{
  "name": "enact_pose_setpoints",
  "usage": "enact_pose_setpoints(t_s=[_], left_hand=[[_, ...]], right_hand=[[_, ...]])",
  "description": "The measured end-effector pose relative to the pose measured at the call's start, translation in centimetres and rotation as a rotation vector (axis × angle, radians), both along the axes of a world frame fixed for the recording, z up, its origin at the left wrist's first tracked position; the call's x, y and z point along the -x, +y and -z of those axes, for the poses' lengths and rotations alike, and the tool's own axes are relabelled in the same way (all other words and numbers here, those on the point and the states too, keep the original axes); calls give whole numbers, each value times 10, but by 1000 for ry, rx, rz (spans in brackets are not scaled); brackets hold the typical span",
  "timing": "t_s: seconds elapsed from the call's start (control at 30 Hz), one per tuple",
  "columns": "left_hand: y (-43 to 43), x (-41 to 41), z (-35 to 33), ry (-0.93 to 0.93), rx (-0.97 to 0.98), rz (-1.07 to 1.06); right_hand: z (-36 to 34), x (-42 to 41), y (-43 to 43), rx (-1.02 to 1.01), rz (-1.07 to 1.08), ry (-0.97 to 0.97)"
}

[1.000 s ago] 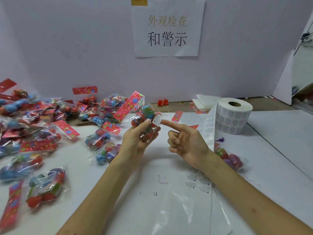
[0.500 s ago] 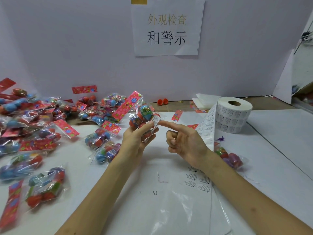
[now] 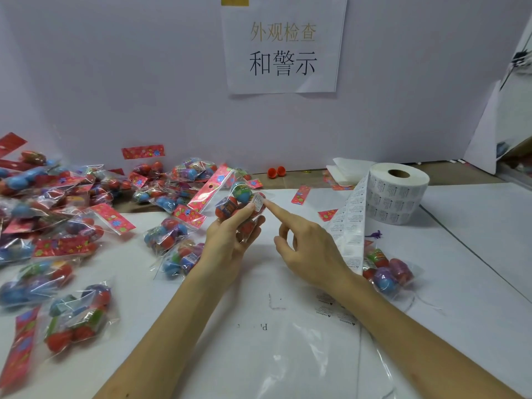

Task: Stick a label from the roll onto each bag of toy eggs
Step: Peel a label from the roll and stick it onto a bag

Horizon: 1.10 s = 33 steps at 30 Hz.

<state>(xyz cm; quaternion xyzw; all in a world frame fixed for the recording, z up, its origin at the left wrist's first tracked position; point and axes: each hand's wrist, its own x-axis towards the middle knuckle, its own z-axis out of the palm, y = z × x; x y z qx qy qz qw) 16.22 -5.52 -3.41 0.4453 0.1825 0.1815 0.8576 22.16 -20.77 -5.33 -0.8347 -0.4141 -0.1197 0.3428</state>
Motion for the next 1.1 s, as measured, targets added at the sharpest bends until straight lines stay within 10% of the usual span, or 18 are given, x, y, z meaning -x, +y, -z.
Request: enact_pose_setpoints(t_s=[1.1], left_hand=[[-3,1,2,-41,-121,76]], right_hand=[[-4,-19,-11,-3,-87,-74]])
